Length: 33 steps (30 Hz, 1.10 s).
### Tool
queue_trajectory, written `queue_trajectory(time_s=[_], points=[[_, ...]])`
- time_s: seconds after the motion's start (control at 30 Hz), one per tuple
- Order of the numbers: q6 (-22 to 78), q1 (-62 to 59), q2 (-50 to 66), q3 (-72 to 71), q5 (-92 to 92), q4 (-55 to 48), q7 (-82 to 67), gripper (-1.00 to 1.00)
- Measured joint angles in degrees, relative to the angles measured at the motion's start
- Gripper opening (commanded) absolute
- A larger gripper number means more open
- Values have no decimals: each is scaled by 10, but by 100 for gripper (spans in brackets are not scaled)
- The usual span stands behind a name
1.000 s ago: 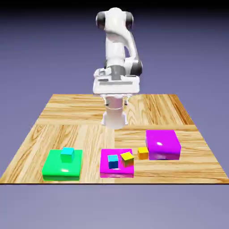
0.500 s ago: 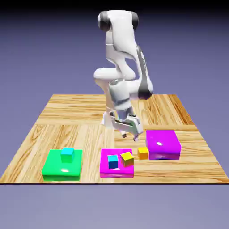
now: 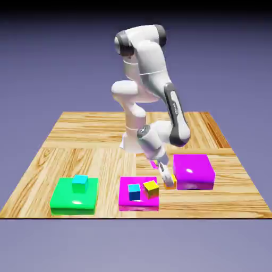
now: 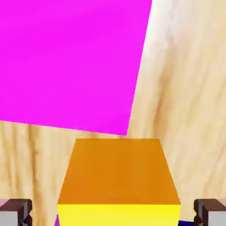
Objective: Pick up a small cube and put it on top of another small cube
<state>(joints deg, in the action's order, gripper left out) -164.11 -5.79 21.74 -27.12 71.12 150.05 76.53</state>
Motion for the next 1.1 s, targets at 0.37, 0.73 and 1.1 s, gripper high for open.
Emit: queue_trajectory(time_s=[0.37,0.73,1.1], points=[[127,-11,-154,40,-145,39,120,-100],[364,-104,-118,64,-417,-167,92,-100],[368,-127,-47,71,-536,-215,76,100]])
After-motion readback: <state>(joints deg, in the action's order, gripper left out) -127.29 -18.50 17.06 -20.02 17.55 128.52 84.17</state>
